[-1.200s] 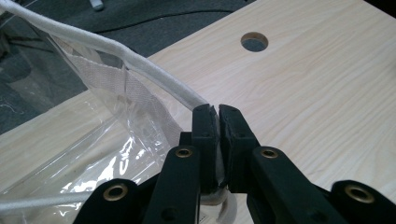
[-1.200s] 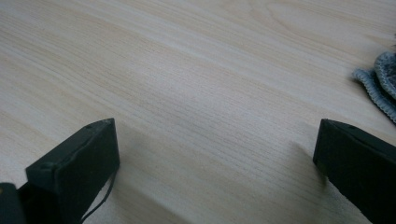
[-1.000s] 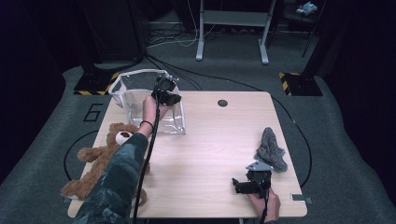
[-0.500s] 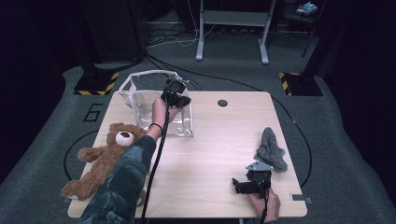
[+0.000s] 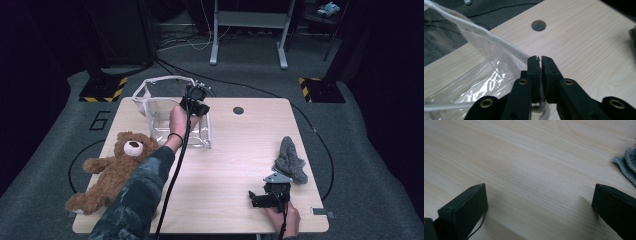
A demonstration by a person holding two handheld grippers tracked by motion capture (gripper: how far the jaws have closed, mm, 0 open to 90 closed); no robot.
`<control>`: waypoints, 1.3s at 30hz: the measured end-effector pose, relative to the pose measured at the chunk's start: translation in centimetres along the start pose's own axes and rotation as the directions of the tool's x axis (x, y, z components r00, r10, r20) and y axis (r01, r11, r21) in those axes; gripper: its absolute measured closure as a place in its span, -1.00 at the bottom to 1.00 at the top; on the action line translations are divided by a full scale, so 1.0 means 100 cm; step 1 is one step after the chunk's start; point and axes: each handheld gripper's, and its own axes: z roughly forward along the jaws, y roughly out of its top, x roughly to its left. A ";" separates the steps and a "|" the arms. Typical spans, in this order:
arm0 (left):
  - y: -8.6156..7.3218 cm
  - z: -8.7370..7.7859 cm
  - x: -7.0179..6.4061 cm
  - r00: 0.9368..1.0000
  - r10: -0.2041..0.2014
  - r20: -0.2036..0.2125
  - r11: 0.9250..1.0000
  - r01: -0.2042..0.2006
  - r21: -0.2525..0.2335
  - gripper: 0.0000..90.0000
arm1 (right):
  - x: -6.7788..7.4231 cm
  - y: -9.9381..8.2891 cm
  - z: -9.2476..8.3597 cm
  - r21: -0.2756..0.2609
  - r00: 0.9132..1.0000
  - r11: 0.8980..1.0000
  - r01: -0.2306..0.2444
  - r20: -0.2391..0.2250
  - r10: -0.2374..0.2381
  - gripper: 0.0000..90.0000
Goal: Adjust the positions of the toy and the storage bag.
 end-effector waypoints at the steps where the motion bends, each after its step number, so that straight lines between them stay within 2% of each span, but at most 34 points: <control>1: -0.001 0.001 0.001 1.000 -0.009 -0.008 1.000 0.010 0.024 0.67 | 0.000 0.000 0.000 0.001 1.000 1.000 -0.001 0.000 0.001 -1.00; 3: -0.003 0.004 0.004 1.000 -0.010 -0.012 0.999 0.011 0.036 0.68 | 0.000 0.000 0.000 0.004 1.000 1.000 0.005 -0.003 -0.005 -1.00; 6: -0.006 0.004 0.004 1.000 -0.023 -0.004 0.999 0.023 0.026 0.87 | -0.001 0.000 0.000 0.004 1.000 1.000 0.008 -0.006 -0.008 -1.00; 13: -0.005 0.004 -0.001 0.998 -0.046 0.038 0.999 0.046 0.006 0.89 | 0.000 0.000 0.000 0.002 1.000 1.000 0.001 -0.002 -0.001 -1.00; 21: -0.003 0.005 -0.014 0.996 -0.059 0.067 0.998 0.059 -0.009 0.89 | -0.001 0.000 0.000 0.005 1.000 1.000 0.014 -0.004 -0.014 -1.00; 23: -0.002 0.006 -0.017 0.996 -0.050 0.067 0.999 0.051 -0.007 0.89 | 0.000 0.000 0.000 0.001 1.000 1.000 0.002 -0.002 -0.002 -1.00; 30: 0.000 0.010 -0.032 0.995 -0.058 0.083 0.998 0.060 -0.021 0.89 | 0.000 0.000 0.000 0.001 1.000 1.000 0.002 -0.001 -0.002 -1.00; 32: 0.002 0.011 -0.039 0.995 -0.042 0.088 0.999 0.044 -0.017 0.88 | 0.000 0.000 0.000 0.002 1.000 1.000 0.006 -0.003 -0.006 -1.00; 39: 0.008 0.015 -0.052 0.993 -0.035 0.110 0.999 0.038 -0.022 0.88 | 0.000 0.000 0.000 0.002 1.000 1.000 0.003 -0.005 -0.003 -1.00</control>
